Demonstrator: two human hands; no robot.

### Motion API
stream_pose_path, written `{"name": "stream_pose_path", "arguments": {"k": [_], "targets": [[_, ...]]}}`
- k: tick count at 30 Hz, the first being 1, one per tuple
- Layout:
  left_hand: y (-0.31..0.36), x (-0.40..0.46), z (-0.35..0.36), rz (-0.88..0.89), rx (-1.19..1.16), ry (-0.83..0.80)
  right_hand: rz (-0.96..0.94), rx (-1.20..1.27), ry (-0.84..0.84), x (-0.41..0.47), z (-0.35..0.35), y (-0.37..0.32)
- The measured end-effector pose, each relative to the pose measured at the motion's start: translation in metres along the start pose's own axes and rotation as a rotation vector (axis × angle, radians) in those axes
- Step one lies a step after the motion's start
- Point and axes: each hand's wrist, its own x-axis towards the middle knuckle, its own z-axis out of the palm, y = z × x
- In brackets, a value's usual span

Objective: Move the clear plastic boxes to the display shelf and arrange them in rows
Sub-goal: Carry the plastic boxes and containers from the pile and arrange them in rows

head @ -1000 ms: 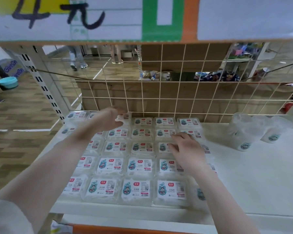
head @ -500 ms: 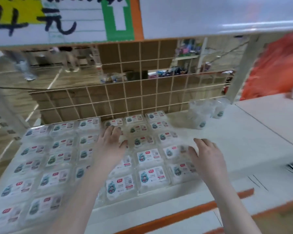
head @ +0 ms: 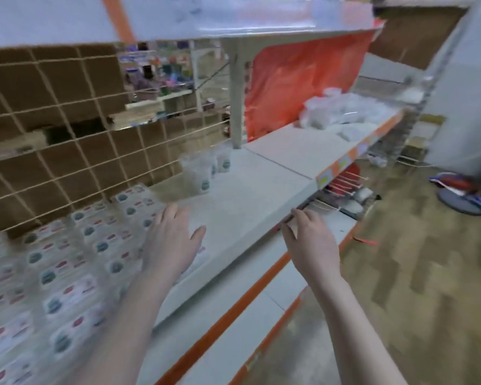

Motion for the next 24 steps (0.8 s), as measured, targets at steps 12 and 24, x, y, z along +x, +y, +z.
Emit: {"name": "stream_pose_path", "arguments": {"k": [12,24], "targets": [[0.196,0.079,0.068,0.083,-0.11,0.015,-0.003,-0.12,0.179,0.081,-0.047,0.182],[0.333,0.17,0.109,0.058,-0.125,0.044,-0.082,-0.099,0.193,0.194,-0.058,0.314]]}}
